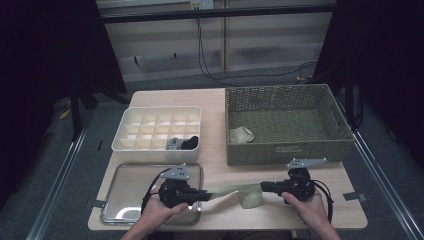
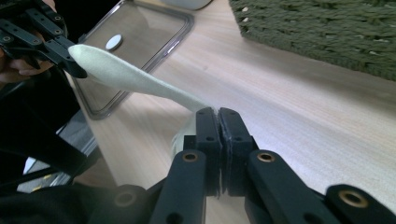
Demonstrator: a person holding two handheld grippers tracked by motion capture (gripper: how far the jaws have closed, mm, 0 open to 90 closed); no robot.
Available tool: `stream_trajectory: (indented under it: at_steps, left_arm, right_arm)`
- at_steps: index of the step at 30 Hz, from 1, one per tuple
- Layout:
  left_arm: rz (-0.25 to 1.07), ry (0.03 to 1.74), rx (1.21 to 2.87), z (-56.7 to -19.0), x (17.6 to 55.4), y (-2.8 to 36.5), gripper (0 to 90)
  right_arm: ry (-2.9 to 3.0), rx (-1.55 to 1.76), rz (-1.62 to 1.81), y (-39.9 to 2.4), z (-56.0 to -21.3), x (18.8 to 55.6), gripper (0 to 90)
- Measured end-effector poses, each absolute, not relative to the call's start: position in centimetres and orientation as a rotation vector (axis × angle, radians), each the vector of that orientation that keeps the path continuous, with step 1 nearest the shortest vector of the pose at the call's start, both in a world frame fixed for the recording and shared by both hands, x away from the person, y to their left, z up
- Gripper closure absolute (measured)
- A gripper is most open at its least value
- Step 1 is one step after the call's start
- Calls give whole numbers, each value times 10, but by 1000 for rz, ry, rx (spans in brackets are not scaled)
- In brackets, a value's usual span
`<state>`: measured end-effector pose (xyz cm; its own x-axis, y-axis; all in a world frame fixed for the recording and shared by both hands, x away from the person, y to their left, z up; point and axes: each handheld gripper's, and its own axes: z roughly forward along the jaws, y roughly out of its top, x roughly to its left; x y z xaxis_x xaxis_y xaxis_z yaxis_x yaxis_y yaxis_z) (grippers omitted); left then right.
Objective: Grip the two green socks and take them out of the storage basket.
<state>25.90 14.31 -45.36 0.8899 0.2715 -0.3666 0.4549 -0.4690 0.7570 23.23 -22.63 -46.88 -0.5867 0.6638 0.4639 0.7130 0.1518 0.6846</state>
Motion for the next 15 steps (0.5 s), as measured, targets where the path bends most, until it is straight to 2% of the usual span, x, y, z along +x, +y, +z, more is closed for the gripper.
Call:
stream_trajectory:
  at_steps: [6,8,9,12,15]
  left_arm:
    - [-224,585,2108,-467,276,140,879]
    - [-177,614,2145,-473,287,140,875]
    - [-180,626,2139,-474,291,140,876]
    - [-190,647,2129,-474,297,141,876]
    - [-189,657,2117,-473,299,141,876]
  right_arm:
    - [-2365,-1421,-1433,-220,-481,249,873]
    - [-2379,-1416,-1429,-217,-487,254,863]
    - [-2387,-1414,-1414,-215,-489,257,852]
    - [-2417,-1460,-1372,-212,-492,259,742]
    - [-2395,-1500,-1409,-215,-489,255,726]
